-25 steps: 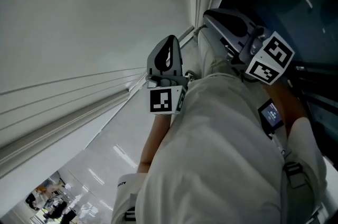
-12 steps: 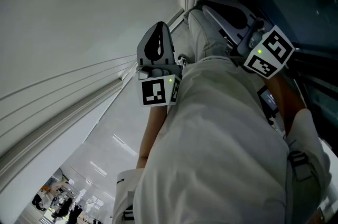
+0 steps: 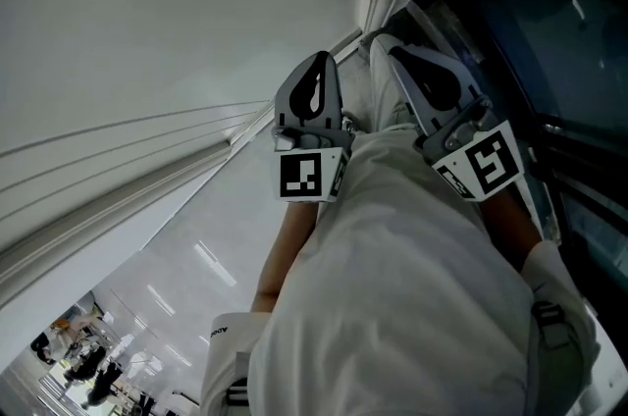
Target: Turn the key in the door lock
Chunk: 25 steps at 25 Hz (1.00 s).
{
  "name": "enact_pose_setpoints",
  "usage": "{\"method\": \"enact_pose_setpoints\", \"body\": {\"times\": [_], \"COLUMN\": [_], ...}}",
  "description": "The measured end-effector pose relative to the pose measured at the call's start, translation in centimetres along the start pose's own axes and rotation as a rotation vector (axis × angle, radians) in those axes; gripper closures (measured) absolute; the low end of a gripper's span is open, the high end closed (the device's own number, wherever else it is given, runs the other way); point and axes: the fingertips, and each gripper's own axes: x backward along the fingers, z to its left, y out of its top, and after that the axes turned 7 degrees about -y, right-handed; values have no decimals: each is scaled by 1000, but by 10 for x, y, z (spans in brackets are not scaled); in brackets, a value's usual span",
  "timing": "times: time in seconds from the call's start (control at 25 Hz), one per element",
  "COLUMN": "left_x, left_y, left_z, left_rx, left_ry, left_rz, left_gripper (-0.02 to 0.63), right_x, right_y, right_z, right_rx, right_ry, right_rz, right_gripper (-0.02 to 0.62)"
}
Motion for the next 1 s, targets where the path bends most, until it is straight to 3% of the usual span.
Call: {"method": "enact_pose_setpoints", "body": {"times": [0.36,1.0], "left_x": [1,0], "left_y": [12,10], "left_z": [-1,-10], "left_rx": [-10,-18], "left_ry": [-9,-26], "left_rz": [-72,-78], "left_gripper": [597,597], "right_x": [-8,-12], "right_y": [-6,-19], "right_z": [3,12], "right_rx": [34,-4], "right_ry": [-79,-88], "right_rz": [16,60], "right_gripper": [594,594]}}
